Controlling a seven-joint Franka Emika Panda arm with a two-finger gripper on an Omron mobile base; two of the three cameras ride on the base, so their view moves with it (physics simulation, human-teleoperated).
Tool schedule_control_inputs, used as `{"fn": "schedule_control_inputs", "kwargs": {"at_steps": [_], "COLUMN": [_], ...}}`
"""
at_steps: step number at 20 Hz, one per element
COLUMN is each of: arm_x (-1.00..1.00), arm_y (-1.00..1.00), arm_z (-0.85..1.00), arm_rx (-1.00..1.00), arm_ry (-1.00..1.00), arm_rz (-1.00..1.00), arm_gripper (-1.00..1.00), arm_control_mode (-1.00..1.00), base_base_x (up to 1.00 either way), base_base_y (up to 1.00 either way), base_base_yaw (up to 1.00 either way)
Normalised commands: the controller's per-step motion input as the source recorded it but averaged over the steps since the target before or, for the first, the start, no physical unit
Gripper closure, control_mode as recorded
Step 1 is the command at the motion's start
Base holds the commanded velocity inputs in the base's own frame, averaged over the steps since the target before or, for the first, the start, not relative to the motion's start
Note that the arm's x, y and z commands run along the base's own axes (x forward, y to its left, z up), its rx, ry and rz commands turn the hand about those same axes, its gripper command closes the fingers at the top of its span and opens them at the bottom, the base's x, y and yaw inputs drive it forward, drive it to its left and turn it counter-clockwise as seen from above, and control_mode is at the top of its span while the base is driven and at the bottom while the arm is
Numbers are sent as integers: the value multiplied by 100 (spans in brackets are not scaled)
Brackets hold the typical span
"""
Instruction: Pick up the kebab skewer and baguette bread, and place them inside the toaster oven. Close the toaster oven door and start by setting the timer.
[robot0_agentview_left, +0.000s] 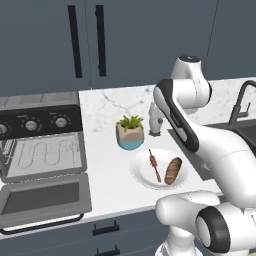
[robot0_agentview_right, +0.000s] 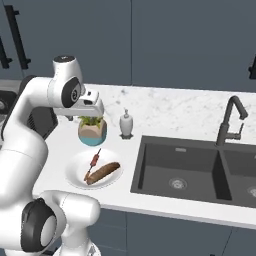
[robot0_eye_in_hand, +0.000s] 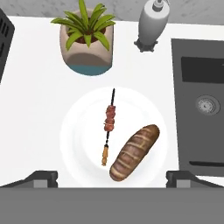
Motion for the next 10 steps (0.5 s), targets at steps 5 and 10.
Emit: {"fn": "schedule_control_inputs", "kwargs": {"at_steps": [5, 10], "arm_x": [0, 0], "arm_y": [0, 0], "arm_z": [0, 0], "arm_rx": [0, 0], "arm_ry": [0, 0], "arm_rz": [0, 0], "arm_gripper": [-100, -100], "arm_control_mode": [100, 100], "base_base_x": [-36, -33], "base_base_y": [5, 5], "base_base_yaw": [6, 9]}}
